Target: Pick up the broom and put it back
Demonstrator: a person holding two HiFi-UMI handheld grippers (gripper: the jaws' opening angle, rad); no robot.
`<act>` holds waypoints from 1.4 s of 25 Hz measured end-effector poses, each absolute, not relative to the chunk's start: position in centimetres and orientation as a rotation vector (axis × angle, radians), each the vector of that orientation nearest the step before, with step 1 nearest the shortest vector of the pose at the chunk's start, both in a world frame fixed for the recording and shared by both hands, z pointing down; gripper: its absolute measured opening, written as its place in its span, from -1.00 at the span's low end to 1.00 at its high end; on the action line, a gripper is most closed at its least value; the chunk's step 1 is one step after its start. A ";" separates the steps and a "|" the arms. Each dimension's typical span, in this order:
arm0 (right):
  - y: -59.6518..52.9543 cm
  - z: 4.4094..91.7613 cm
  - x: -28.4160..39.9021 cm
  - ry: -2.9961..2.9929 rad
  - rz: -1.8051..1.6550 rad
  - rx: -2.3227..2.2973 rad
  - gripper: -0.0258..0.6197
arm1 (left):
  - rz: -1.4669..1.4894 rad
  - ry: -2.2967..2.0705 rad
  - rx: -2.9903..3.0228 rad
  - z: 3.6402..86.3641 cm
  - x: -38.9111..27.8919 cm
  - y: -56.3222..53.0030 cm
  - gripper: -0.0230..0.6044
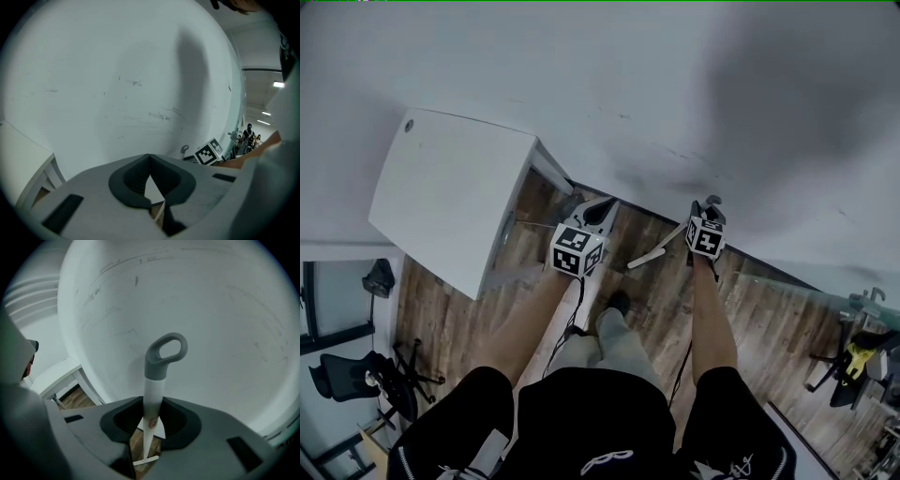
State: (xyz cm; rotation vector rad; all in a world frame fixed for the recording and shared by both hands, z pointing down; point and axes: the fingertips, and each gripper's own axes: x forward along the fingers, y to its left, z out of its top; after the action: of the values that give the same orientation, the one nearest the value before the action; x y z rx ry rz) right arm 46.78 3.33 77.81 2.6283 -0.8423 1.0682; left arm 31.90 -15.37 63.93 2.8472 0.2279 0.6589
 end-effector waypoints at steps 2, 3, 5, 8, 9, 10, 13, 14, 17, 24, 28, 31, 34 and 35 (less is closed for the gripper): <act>3.0 77.8 47.2 -0.836 1.066 2.632 -0.55 | 0.662 0.213 2.844 64.0 31.8 -15.9 -0.86; 2.9 77.8 47.4 -0.836 1.066 2.635 -0.55 | 0.665 0.207 2.842 64.0 31.6 -16.1 -0.86; 2.6 77.8 47.6 -0.841 1.072 2.638 -0.55 | 0.669 0.196 2.837 64.1 31.4 -16.4 -0.86; 2.4 77.8 47.6 -0.849 1.088 2.637 -0.51 | 0.669 0.185 2.835 64.2 31.2 -16.7 -0.86; 2.5 77.7 47.6 -0.848 1.091 2.639 -0.49 | 0.668 0.184 2.835 64.1 31.1 -16.7 -0.86; 2.6 77.6 47.5 -0.846 1.090 2.644 -0.47 | 0.667 0.183 2.835 64.0 31.0 -16.7 -0.86; 2.9 77.0 46.8 -0.846 1.082 2.661 -0.44 | 0.661 0.180 2.836 63.8 30.5 -16.9 -0.86; 3.0 76.7 46.4 -0.846 1.080 2.668 -0.43 | 0.659 0.179 2.834 63.7 30.3 -17.0 -0.86; 3.4 75.4 45.2 -0.843 1.061 2.710 -0.43 | 0.652 0.182 2.834 63.4 29.4 -17.1 -0.86; 4.0 70.1 40.6 -0.828 0.922 2.746 -0.43 | 0.625 0.213 2.852 61.7 25.7 -17.2 -0.86; 3.9 66.1 36.5 -0.831 0.830 2.767 -0.58 | 0.599 0.212 2.856 60.1 22.5 -17.6 -0.86; 3.8 63.6 32.9 -0.832 0.768 2.758 -0.68 | 0.574 0.207 2.863 58.9 19.9 -17.8 -0.86; 3.7 61.2 29.7 -0.824 0.710 2.746 -0.75 | 0.546 0.206 2.904 57.5 17.6 -17.9 -0.86; 3.7 60.5 28.5 -0.823 0.693 2.746 -0.77 | 0.537 0.207 2.915 57.1 16.8 -18.0 -0.86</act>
State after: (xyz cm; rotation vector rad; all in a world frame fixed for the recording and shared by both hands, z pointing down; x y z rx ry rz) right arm 28.55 3.70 60.49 2.7456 -0.8235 0.6933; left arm 16.77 -18.02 57.06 2.9150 0.2068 0.5371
